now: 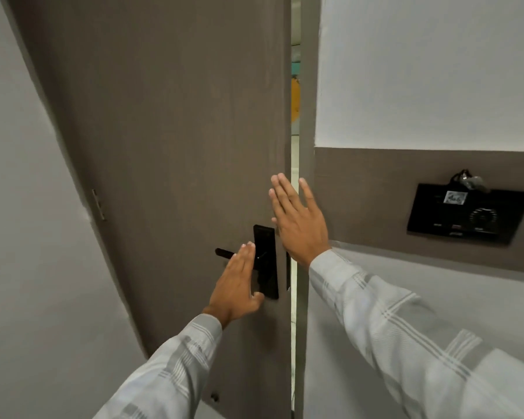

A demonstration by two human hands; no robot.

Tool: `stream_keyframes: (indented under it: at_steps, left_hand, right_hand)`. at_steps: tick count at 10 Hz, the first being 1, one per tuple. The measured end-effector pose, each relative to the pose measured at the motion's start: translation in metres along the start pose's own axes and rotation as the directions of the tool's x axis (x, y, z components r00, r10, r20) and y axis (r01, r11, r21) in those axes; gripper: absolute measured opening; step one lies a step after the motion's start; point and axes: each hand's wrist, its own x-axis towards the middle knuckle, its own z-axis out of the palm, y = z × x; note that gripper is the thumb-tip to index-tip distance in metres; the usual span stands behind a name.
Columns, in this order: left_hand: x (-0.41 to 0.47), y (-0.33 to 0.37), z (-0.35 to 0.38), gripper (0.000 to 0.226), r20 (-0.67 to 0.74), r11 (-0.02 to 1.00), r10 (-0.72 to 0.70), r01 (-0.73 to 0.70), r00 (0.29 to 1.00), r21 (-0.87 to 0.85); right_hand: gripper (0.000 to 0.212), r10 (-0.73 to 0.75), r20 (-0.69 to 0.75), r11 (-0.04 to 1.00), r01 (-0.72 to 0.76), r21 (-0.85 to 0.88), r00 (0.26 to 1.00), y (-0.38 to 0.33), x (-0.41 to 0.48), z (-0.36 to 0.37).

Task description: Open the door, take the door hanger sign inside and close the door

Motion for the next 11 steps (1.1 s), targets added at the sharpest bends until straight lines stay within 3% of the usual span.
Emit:
stream_keyframes:
  at_steps: [1, 4, 7, 8, 9, 10, 11]
  left_hand:
    - [0.023, -0.005, 0.006, 0.107, 0.036, 0.999, 0.047, -0.047, 0.998, 0.016]
    - [0.071, -0.022, 0.021, 0.106, 0.058, 0.991, 0.132, -0.133, 0.990, 0.017]
    - [0.106, -0.023, 0.007, 0.096, 0.264, 0.993, 0.117, -0.119, 0.957, -0.009]
    - [0.115, -0.030, -0.007, 0.090, 0.175, 0.986, 0.153, -0.162, 0.973, 0.039]
    - [0.123, -0.033, -0.031, 0.079, -0.018, 0.974, 0.202, -0.199, 0.979, 0.107]
    - [0.143, -0.028, -0.067, 0.069, -0.255, 0.968, 0.232, -0.197, 0.939, 0.153]
    - [0.171, -0.010, -0.111, 0.070, -0.406, 0.966, 0.245, -0.184, 0.880, 0.183]
  right_hand:
    - [0.059, 0.019, 0.095, 0.994, -0.009, -0.106, 0.995, 0.005, 0.018, 0.004]
    - [0.062, 0.072, 0.195, 0.987, -0.042, -0.155, 0.978, 0.015, 0.039, 0.023]
    - [0.060, 0.113, 0.321, 0.926, 0.018, -0.378, 0.940, 0.012, 0.065, 0.023]
    - [0.060, 0.105, 0.321, 0.929, 0.022, -0.369, 0.941, 0.009, 0.072, 0.023]
    - [0.059, 0.108, 0.290, 0.960, -0.024, -0.280, 0.951, 0.009, 0.071, 0.010]
    - [0.062, 0.154, 0.017, 0.983, -0.152, -0.101, 0.988, 0.027, 0.074, -0.010]
    - [0.067, 0.408, -0.190, 0.912, -0.409, 0.039, 0.893, 0.054, 0.086, -0.041]
